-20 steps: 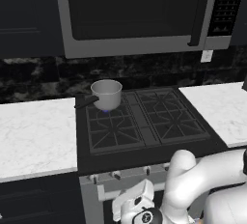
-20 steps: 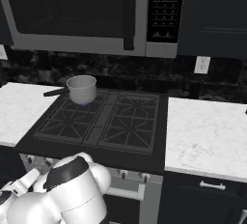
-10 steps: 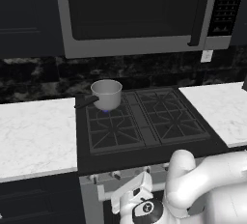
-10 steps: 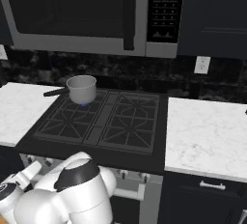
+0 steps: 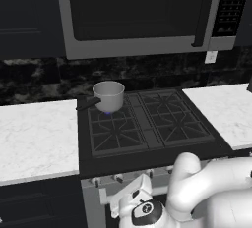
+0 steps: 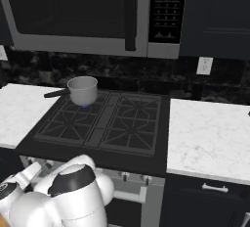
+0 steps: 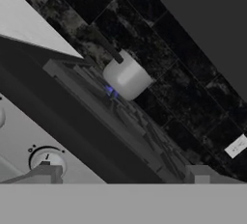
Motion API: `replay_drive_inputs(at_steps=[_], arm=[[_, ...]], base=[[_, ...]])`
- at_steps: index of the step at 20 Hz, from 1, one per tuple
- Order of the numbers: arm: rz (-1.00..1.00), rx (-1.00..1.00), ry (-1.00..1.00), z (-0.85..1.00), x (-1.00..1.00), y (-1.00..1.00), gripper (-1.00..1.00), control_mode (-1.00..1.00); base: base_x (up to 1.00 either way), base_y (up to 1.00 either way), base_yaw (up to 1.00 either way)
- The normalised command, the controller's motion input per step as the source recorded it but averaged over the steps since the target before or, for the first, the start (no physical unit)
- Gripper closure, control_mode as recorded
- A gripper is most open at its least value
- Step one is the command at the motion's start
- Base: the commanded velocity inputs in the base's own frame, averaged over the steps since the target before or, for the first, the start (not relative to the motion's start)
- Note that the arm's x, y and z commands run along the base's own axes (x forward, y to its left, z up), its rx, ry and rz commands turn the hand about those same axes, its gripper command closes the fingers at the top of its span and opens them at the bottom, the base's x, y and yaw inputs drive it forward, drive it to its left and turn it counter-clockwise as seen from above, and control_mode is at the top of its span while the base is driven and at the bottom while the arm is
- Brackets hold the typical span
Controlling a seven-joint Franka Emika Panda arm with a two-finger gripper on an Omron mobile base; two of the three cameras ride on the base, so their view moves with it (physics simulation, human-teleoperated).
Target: Turn off the rear left burner of the stove.
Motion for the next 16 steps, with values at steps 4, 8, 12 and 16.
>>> replay_drive_inputs(at_steps=[4,8,12,16], arm=[[0.03,0.00,0.00,-0.63,0.12,0.00,-1.00,-1.00],[0.03,0.00,0.00,-0.45,0.16,-0.04,-1.00,-1.00],[0.01,0.00,0.00,-0.10,0.28,-0.02,-1.00,-1.00],[0.00,0.00,0.00,-0.01,0.38,-0.05,-1.00,-1.00]], base=[[0.00,0.00,0.00],[0.00,0.00,0.00],[0.00,0.00,0.00],[0.00,0.00,0.00]])
